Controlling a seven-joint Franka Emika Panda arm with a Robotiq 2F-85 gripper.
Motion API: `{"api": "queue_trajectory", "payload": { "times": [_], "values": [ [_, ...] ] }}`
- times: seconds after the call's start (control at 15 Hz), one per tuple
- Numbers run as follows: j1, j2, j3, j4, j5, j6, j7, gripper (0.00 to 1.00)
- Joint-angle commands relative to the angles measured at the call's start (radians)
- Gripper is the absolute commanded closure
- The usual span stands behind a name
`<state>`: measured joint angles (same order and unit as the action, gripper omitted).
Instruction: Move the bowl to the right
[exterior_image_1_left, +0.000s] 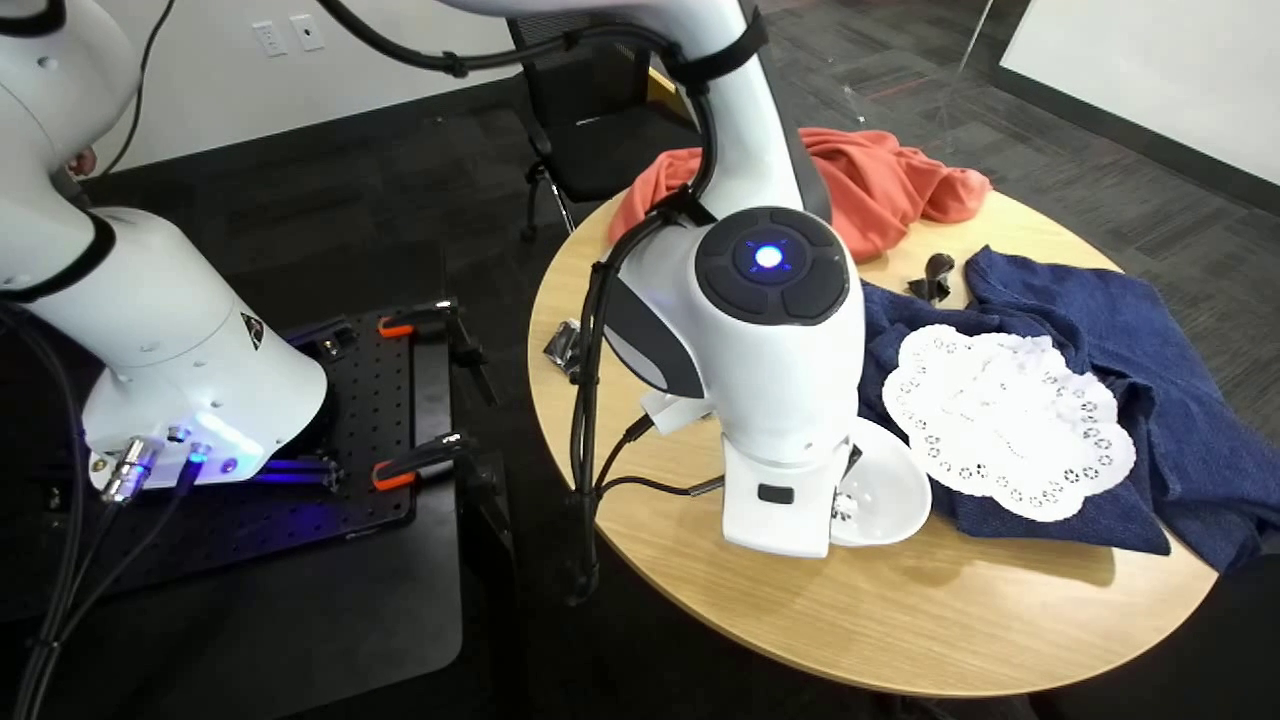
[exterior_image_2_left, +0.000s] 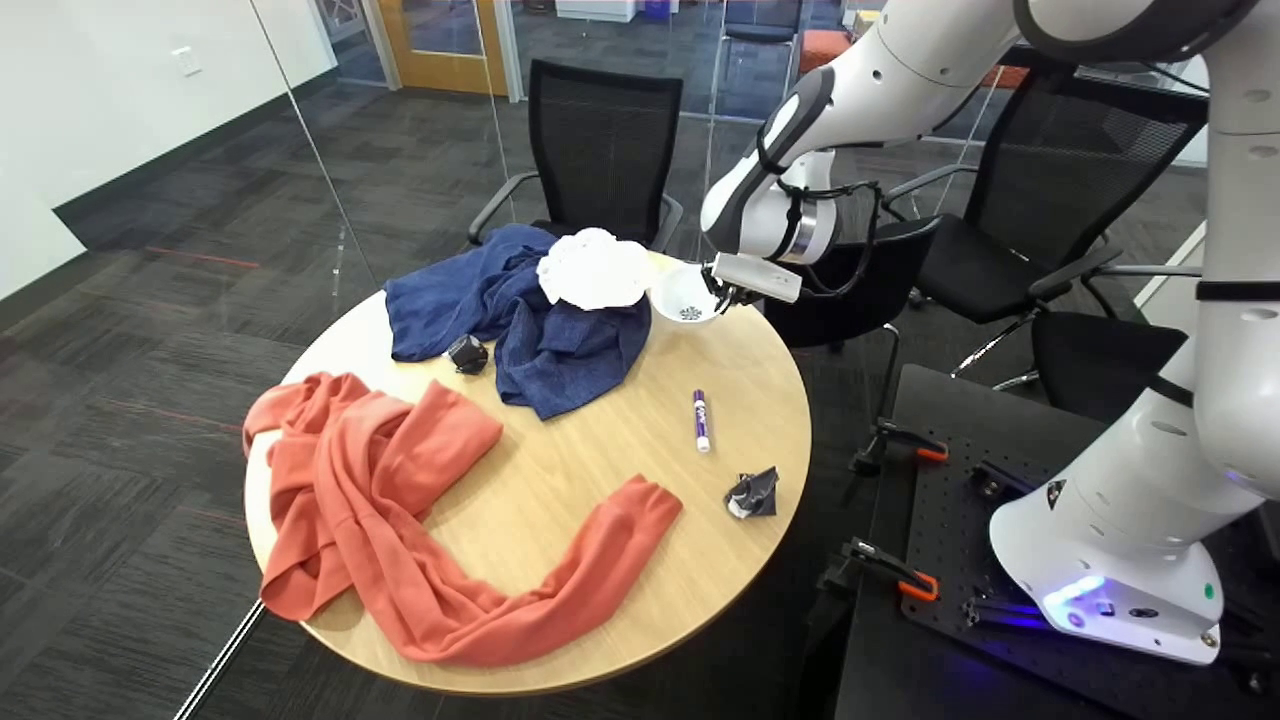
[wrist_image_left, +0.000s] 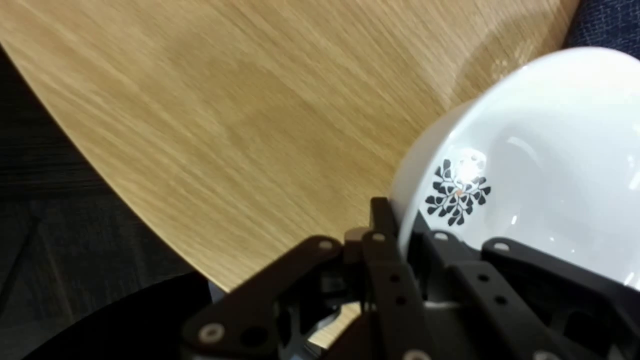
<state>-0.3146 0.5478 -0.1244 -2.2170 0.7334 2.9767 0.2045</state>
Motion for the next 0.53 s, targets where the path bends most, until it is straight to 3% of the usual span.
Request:
{"api": "queue_trajectory", "payload": {
  "times": [0.0, 0.47],
  "values": [
    [0.031, 0.015, -0.034, 0.033, -0.021, -0.029, 0.043, 0.98],
    [0.032, 0.058, -0.038, 0.057, -0.039, -0.03, 0.059, 0.98]
  ]
}}
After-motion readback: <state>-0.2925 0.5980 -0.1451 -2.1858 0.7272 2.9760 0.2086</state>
